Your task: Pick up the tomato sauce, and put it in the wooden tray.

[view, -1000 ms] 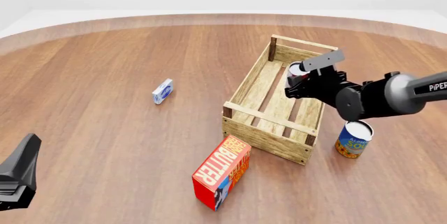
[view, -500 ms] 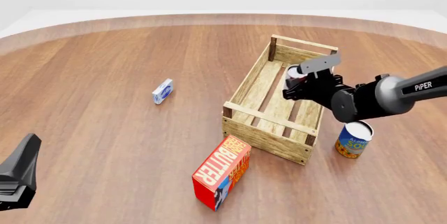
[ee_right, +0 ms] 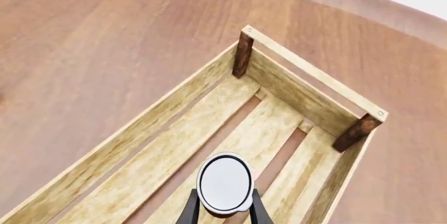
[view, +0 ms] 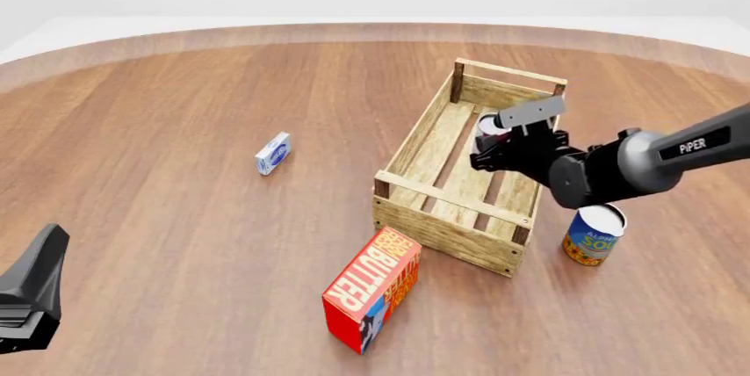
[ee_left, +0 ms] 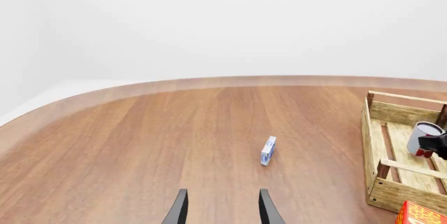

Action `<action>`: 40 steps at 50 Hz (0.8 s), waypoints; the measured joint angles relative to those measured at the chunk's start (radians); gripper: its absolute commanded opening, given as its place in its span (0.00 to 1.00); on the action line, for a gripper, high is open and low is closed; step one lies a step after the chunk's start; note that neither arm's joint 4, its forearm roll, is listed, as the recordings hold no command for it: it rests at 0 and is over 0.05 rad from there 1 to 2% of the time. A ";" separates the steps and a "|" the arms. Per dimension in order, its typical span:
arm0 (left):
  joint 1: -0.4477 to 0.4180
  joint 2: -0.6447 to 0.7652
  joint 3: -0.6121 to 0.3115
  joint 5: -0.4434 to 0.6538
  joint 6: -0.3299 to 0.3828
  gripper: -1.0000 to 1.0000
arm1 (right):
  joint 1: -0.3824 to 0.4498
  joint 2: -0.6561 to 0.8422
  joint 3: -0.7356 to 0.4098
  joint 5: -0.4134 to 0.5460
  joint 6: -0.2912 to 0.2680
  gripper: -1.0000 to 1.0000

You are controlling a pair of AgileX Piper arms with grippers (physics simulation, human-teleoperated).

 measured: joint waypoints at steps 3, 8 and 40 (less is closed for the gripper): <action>0.000 0.000 0.000 0.000 0.000 1.00 | 0.000 0.006 -0.002 -0.003 0.001 0.00; 0.000 0.000 0.000 0.000 0.000 1.00 | 0.000 0.014 -0.005 -0.006 0.003 0.00; 0.000 0.000 0.000 0.000 0.000 1.00 | 0.001 0.052 -0.028 -0.016 0.011 0.00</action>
